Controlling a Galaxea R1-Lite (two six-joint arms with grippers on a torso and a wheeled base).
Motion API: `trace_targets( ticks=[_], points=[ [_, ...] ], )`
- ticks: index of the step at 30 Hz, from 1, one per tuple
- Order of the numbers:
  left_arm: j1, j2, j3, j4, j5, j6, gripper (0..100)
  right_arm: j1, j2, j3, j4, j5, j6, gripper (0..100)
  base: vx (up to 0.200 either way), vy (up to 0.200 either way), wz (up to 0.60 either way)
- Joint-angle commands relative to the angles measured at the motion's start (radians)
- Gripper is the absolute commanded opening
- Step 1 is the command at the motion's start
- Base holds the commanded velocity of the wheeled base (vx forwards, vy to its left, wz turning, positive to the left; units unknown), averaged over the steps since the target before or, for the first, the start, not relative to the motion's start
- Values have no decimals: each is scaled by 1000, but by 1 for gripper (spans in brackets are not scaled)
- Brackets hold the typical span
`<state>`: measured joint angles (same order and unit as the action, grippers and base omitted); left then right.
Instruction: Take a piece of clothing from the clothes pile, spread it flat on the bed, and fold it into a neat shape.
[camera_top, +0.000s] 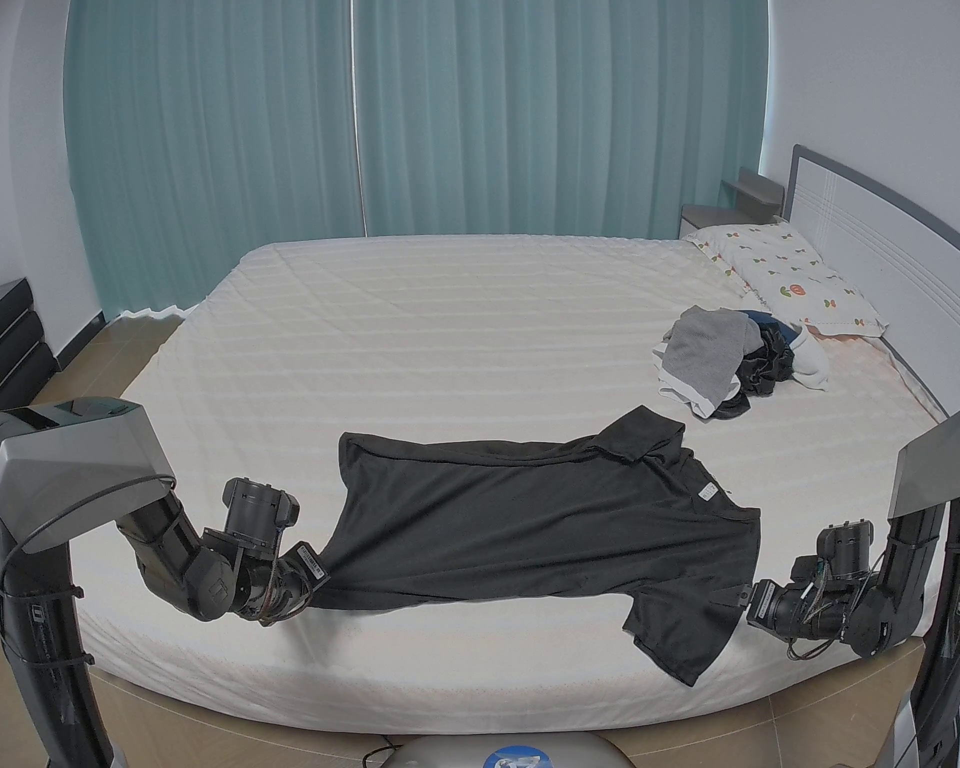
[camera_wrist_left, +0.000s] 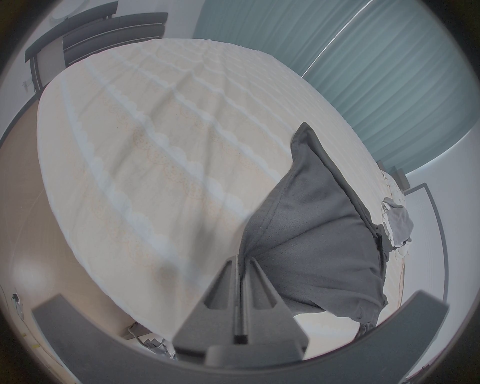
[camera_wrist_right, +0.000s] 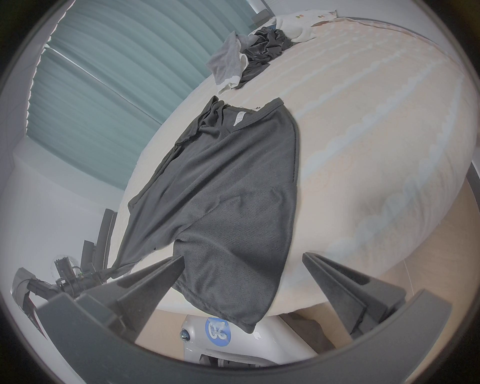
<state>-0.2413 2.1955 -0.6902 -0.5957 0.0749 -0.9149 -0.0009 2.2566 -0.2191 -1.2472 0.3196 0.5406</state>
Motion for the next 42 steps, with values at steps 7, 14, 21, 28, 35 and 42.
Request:
trace_targets(
  ticks=[7, 14, 21, 28, 35, 42],
  points=[
    [-1, 18, -2, -1, -1, 1, 0, 59, 112, -17, -103, -43, 2, 100, 0, 0, 0],
    [-1, 21, -2, 2, -7, 2, 0, 50, 113, -20, -110, -43, 5, 0, 0, 0, 0],
    [0, 12, 5, 8, -53, 4, 0, 33, 101, 15, -110, -74, 1, 0, 0, 0, 0],
    [2, -37, 26, 117, -52, 117, 0, 21, 49, 78, -101, -134, -33, 0, 0, 0, 0],
    [11, -76, 26, 234, -33, 191, 0, -36, 14, 127, -93, -134, -143, 0, 0, 0, 0],
    [43, -82, 40, 324, 43, 289, 0, -97, 31, 184, -92, -123, -318, 0, 0, 0, 0]
  ],
)
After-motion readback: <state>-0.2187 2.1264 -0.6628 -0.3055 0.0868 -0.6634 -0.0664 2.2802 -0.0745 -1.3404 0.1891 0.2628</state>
